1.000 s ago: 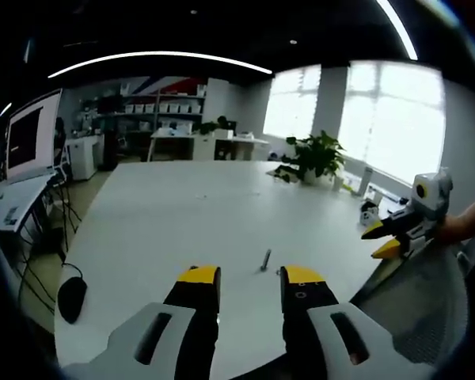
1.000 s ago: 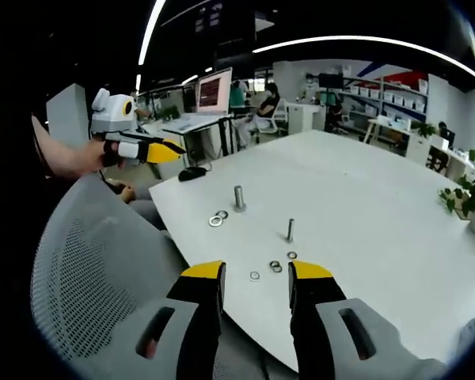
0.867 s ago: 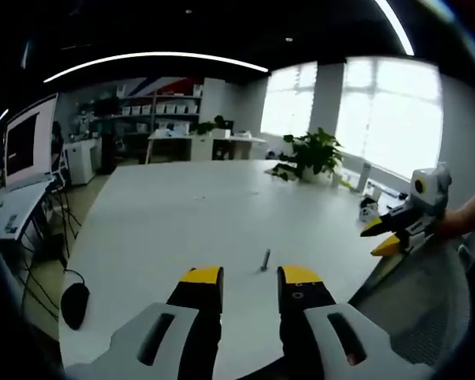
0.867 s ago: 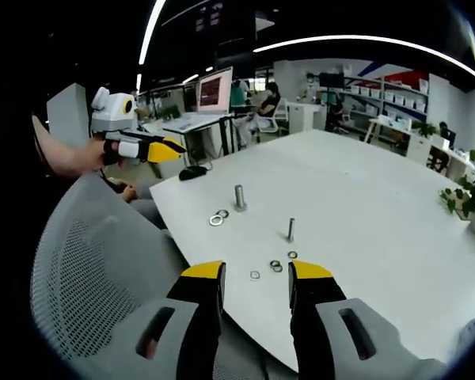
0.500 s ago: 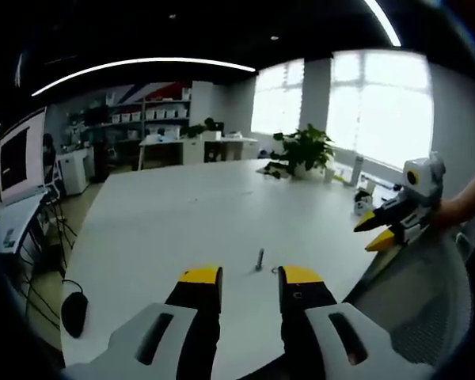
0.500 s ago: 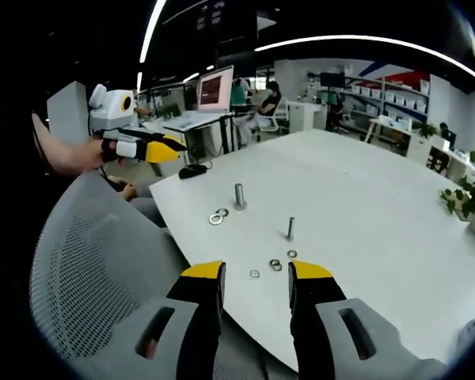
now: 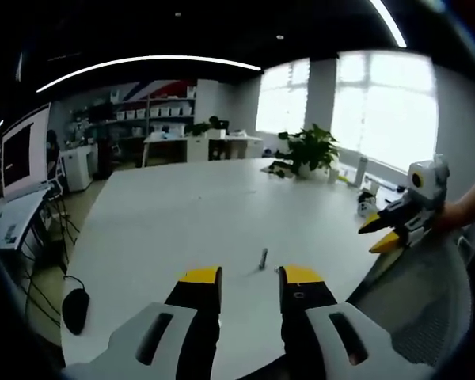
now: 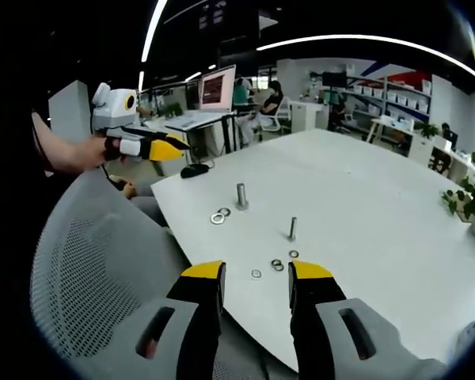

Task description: Place the washer onto the threaded stud by aligning its center hole with the stud, sliding it down to the base, and recovering from edge contact or off-axis alignment until the washer reaches the visible bottom stop.

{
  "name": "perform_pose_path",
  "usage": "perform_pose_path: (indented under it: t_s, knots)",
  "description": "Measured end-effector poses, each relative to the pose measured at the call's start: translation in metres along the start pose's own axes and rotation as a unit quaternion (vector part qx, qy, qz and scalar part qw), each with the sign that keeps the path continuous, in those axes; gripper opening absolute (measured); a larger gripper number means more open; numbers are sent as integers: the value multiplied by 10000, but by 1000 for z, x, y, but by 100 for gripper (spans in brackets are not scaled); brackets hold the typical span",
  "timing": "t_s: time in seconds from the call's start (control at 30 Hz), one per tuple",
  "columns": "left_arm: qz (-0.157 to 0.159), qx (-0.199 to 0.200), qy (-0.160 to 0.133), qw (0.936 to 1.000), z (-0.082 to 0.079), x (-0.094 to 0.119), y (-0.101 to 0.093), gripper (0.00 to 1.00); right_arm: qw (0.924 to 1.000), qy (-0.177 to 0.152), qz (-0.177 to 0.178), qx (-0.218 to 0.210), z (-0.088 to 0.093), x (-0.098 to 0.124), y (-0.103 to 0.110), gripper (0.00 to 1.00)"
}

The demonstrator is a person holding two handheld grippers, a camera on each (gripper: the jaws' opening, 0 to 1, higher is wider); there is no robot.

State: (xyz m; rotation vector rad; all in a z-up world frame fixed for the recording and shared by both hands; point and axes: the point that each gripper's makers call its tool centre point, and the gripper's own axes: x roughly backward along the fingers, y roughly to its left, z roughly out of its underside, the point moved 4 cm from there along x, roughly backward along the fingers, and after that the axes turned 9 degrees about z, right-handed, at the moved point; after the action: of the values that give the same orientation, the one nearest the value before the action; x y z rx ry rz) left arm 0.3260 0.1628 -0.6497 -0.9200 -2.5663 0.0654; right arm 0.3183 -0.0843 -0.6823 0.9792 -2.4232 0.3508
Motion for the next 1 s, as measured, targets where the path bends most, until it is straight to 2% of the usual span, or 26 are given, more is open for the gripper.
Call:
perform_pose_path:
  t_s: [0.07, 0.17, 0.3, 0.53, 0.7, 0.8, 0.9, 1.0]
  knots:
    - [31, 61, 55, 10000, 1, -2, 1, 28, 10000, -2, -1, -7, 0, 0, 0, 34]
    - [138, 425, 145, 9989, 6, -7, 3, 31, 10000, 13, 35, -11, 1, 0, -2, 34]
    - [163, 521, 332, 9980, 12, -10, 6, 30, 10000, 13, 28, -10, 0, 0, -1, 34]
    - [157, 496, 573, 9970, 14, -20, 17, 31, 10000, 21, 31, -4, 1, 0, -2, 34]
    - [74, 185, 707, 9973, 12, -30, 24, 30, 10000, 16, 53, -15, 1, 1, -3, 34]
    - [77, 154, 893, 9959, 20, -39, 29, 30, 10000, 21, 61, -5, 1, 1, -3, 34]
    - [188, 295, 1077, 9936, 28, -45, 29, 28, 10000, 36, 87, 8, 2, 1, -4, 34]
    - [161, 338, 1116, 9930, 33, -50, 34, 26, 9999, 61, 103, 45, 3, 0, -4, 34]
